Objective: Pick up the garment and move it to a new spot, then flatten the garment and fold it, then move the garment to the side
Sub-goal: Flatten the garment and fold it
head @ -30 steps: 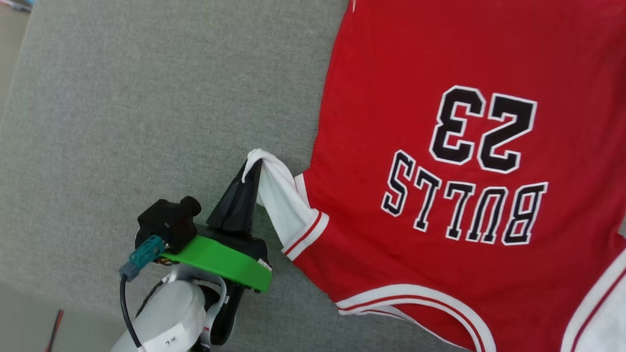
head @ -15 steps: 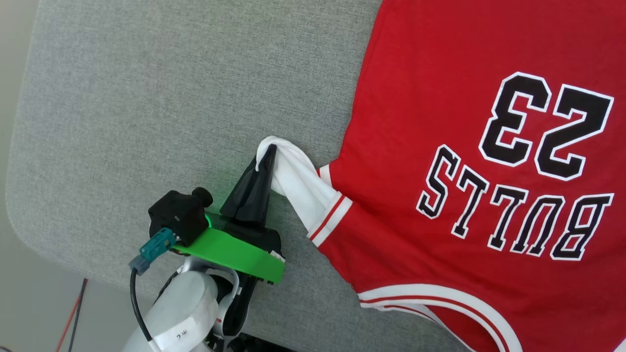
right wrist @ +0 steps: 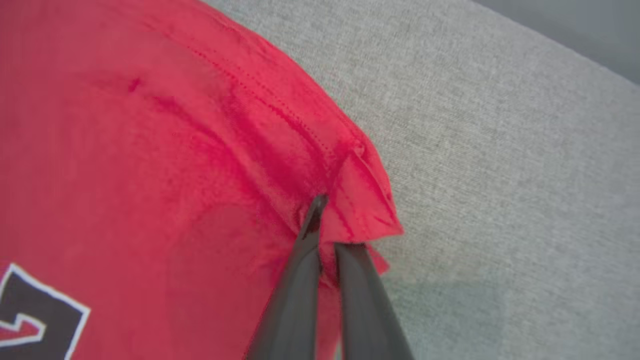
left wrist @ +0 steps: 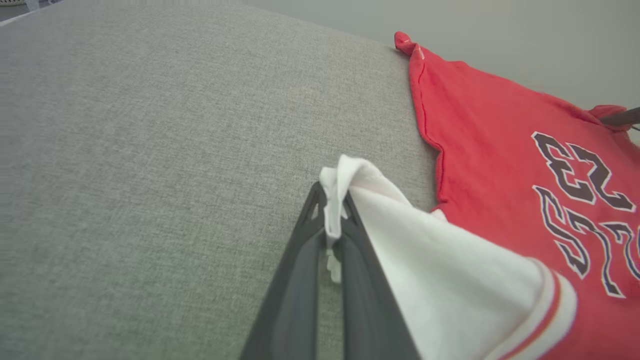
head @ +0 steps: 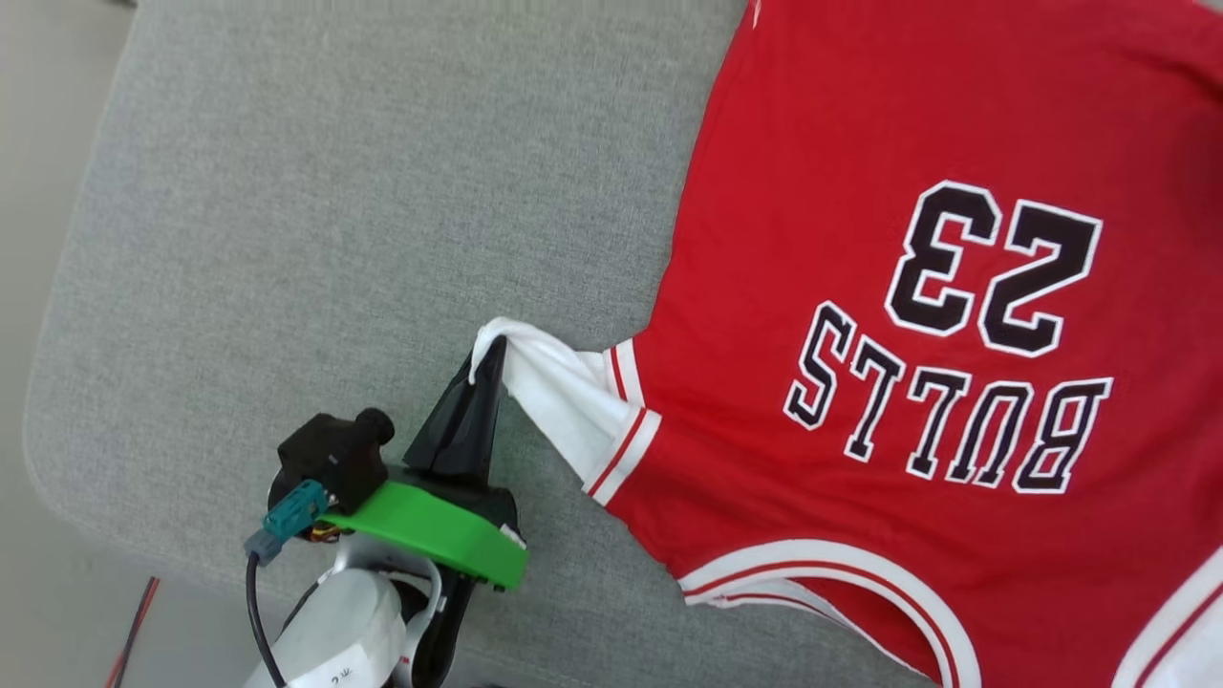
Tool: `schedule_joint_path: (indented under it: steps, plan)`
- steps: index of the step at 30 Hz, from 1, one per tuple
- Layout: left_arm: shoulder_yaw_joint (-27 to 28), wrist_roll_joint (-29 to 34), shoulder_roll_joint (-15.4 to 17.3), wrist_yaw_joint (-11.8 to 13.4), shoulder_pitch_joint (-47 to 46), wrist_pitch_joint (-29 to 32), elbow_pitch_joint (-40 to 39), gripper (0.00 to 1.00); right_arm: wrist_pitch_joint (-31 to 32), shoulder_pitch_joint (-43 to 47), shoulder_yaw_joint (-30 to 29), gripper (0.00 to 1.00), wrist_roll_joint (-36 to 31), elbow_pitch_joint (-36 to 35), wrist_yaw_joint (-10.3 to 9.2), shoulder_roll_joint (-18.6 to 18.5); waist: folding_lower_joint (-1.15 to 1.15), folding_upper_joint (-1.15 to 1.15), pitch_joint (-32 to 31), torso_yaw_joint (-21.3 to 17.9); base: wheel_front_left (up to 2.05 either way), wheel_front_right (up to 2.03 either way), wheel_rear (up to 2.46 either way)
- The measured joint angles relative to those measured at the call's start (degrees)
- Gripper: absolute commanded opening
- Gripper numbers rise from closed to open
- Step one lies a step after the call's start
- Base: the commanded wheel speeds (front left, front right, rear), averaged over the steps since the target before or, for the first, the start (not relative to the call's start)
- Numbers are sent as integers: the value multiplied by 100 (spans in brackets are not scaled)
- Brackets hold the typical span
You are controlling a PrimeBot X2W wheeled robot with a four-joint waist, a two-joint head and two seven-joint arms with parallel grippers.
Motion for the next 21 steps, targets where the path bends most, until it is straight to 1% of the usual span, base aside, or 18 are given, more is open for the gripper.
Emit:
schedule_joint_path:
  steps: [3,6,10,15,21]
  plan:
    - [10,-1,108,26,135,57,8,0,-335,373,279,0,312,-269,0,-261,0,0,-304,-65,0,0,0]
    - [41,-13,180,88,298,129,-3,0,-644,744,438,0,598,-589,0,-644,0,0,-597,-135,0,0,0]
    - [120,-54,299,203,586,180,-44,0,-994,1437,459,0,967,-1049,0,-1045,0,0,-978,-261,0,0,0]
    - [176,-101,453,302,910,236,-110,0,-1399,2370,144,0,1152,-1468,0,-1223,-1,0,-1360,-492,0,0,0]
    - [255,-157,555,408,1179,282,-178,0,-1692,3827,-599,0,1188,-1895,0,-1177,-1,0,-1744,-793,0,0,0]
